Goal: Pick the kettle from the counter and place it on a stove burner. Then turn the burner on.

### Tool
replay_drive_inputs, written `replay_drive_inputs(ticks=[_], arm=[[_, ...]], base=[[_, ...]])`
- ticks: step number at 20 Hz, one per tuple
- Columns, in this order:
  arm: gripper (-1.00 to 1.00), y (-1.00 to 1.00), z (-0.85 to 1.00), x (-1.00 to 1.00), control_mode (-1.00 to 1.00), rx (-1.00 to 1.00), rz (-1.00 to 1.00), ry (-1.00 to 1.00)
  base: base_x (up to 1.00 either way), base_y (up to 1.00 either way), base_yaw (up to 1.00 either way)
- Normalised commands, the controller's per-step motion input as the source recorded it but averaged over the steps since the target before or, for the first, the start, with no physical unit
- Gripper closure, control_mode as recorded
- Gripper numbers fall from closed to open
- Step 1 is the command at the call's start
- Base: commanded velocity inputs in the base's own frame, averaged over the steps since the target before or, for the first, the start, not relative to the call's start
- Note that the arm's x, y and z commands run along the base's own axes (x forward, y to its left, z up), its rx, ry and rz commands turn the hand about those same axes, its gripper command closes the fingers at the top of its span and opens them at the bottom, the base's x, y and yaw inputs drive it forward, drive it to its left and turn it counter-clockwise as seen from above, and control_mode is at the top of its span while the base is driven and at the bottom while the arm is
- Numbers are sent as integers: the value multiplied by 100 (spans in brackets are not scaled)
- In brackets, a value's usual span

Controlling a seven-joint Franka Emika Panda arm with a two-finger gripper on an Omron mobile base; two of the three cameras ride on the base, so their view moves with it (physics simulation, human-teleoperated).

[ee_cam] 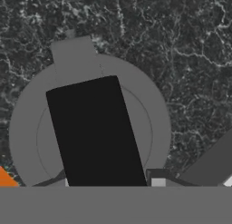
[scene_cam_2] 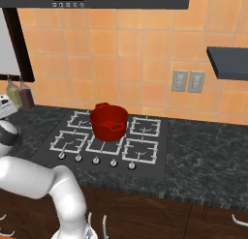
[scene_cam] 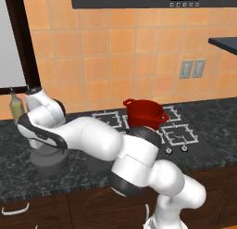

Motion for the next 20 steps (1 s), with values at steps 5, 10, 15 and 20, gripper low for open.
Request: replay_drive_inputs(ticks=[5,10,15,20], arm=[[100,-10,3,-1,-100,1,0,-9],[100,-68,18,-6,-100,6,-3,-29],[100,-97,1,1,-100,2,-9,-25],[100,-100,0,32,-100,2,-15,-15]], base=[[0,0,0],[0,0,0],[0,0,0],[0,0,0]])
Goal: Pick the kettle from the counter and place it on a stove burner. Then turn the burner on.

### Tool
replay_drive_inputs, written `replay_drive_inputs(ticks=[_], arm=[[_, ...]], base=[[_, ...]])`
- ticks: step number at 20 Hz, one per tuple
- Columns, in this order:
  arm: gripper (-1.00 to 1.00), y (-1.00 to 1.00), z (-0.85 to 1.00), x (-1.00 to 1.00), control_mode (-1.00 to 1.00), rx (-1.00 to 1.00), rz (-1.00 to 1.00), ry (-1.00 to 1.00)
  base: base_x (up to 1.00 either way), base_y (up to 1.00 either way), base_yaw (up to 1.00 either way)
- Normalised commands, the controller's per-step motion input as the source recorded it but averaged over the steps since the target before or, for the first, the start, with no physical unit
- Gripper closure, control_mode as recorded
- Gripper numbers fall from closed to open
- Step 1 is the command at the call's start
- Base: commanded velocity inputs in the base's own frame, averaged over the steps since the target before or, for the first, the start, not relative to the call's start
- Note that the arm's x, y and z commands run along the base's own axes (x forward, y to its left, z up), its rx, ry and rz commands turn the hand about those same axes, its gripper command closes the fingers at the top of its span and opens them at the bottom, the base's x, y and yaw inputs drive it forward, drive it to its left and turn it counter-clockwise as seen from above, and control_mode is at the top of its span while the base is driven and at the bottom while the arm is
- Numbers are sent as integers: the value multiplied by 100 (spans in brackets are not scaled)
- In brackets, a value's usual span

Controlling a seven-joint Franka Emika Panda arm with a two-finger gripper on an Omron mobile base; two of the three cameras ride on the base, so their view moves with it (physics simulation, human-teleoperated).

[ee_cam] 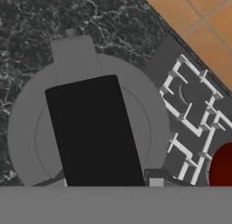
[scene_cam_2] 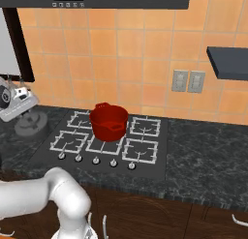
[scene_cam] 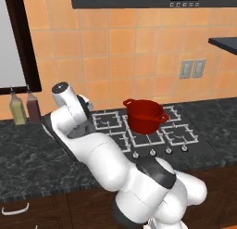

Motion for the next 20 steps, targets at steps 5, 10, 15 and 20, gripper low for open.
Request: replay_drive_inputs(ticks=[5,10,15,20], arm=[[100,-100,3,52,-100,7,-19,-5],[100,-82,0,39,-100,5,-15,5],[100,-22,0,18,-100,0,-5,10],[100,-37,-3,29,-100,-5,-1,-4]], base=[[0,0,0],[0,0,0],[0,0,0],[0,0,0]])
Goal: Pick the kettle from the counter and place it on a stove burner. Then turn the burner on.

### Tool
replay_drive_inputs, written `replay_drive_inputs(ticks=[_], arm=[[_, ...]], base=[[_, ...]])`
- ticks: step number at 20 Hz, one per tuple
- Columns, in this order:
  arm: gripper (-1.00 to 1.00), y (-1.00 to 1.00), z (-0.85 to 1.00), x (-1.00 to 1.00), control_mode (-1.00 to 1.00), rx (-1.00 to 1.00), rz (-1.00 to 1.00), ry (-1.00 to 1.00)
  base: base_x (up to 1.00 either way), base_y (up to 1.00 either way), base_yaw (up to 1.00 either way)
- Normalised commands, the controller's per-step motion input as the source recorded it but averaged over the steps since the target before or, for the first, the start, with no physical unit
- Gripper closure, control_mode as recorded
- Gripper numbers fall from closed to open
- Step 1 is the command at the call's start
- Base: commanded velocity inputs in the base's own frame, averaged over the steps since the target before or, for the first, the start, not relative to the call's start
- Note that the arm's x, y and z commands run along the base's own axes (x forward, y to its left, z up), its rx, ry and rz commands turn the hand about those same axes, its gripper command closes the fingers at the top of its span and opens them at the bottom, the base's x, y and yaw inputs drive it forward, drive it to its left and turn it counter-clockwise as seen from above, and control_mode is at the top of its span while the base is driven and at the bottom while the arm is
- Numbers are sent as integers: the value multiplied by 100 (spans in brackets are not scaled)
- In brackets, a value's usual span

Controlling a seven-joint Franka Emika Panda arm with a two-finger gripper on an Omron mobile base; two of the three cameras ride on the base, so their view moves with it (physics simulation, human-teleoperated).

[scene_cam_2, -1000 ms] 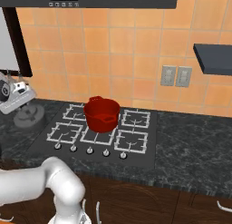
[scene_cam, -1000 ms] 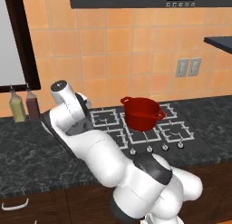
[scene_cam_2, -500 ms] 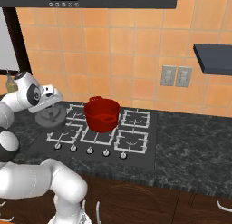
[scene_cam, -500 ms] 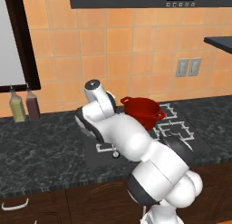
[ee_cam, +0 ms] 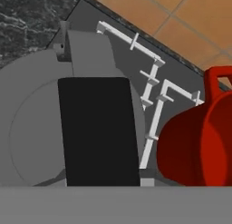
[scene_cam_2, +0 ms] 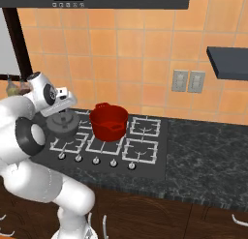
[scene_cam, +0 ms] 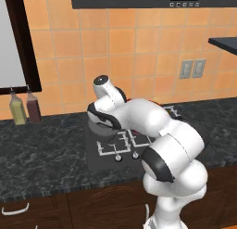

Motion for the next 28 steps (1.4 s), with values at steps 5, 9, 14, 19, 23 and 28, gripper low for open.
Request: replay_drive_inputs(ticks=[5,9,14,19,23,28], arm=[[100,-13,-2,1,-100,-6,-3,0],[100,-28,-20,-6,-100,-8,0,11],[100,-19,-12,-2,-100,-8,0,8],[100,-5,-9,0,-100,-6,0,1],[-100,0,-19,0,-100,-6,0,1],[-100,1,-3,0,-100,-3,0,4]], base=[[0,0,0],[0,0,0],[0,0,0],[0,0,0],[0,0,0],[0,0,0]])
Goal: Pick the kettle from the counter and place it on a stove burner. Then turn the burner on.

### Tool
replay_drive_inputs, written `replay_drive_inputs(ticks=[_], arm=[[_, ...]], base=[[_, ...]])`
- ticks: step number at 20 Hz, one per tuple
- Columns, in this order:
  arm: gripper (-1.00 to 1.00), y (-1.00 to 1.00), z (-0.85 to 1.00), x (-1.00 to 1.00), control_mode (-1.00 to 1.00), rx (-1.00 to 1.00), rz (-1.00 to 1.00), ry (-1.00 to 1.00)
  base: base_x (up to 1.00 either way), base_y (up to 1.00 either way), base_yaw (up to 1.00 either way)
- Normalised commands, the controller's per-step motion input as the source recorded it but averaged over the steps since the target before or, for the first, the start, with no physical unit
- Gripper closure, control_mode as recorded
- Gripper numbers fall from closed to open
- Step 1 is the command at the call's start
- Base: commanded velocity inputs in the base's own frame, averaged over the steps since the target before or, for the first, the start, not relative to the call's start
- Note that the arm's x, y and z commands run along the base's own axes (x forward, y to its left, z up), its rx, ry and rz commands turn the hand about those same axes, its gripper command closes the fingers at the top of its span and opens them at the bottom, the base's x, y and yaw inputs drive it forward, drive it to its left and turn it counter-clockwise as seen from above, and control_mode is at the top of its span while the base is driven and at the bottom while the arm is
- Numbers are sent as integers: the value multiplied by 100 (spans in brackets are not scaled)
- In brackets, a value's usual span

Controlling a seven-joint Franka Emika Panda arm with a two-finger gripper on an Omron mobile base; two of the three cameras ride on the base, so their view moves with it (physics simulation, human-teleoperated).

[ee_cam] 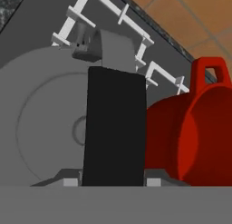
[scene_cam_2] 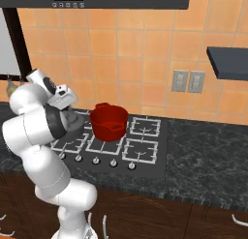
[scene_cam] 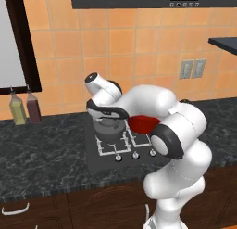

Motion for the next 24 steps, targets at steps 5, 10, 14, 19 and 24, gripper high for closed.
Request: replay_drive_inputs(ticks=[5,10,14,19,24], arm=[[-100,0,0,0,-100,0,0,0],[-100,0,8,-22,-100,1,0,-6],[-100,0,26,-97,-100,8,-5,-14],[-100,-30,21,-100,-100,15,-18,-10],[-100,-61,-79,-100,-100,10,-16,1]], base=[[0,0,0],[0,0,0],[0,0,0],[0,0,0],[0,0,0]])
